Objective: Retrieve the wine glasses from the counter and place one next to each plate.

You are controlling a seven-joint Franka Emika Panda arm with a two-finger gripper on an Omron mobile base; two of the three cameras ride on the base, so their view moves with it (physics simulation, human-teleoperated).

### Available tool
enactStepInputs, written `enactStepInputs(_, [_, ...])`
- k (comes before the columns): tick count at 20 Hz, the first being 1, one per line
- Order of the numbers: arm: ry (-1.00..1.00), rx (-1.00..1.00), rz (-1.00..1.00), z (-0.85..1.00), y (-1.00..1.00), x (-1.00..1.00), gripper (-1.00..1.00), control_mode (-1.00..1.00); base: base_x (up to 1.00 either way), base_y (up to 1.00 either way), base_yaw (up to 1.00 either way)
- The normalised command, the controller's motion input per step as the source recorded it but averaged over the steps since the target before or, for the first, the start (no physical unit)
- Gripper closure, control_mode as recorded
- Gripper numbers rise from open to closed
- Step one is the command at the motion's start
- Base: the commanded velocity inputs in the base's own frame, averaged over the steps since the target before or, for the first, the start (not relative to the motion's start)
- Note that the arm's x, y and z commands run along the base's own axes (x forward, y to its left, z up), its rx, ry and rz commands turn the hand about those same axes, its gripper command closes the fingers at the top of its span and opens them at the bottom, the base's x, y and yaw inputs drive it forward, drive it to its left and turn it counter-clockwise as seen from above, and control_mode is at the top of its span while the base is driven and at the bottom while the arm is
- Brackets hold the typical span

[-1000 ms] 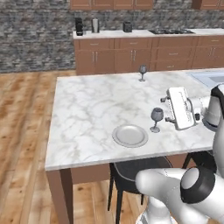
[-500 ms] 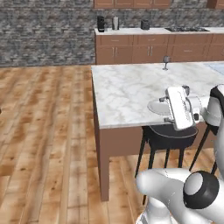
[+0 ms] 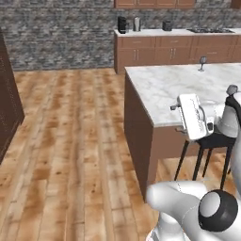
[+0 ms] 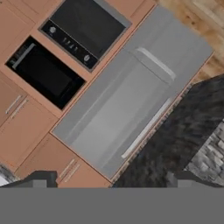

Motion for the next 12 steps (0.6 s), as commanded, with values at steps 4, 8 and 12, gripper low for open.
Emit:
enactStepInputs(4, [0.00,0.00,0.00,0.00,0.00,0.00,-1.00,1.00,0.82,1.00,-0.34])
enactStepInputs(8, [0.00,0.00,0.00,0.00,0.00,0.00,-1.00,1.00,0.96,0.97,-0.43])
enactStepInputs(12, [0.00,0.00,0.00,0.00,0.00,0.00,-1.00,1.00,1.00,0.91,-0.46])
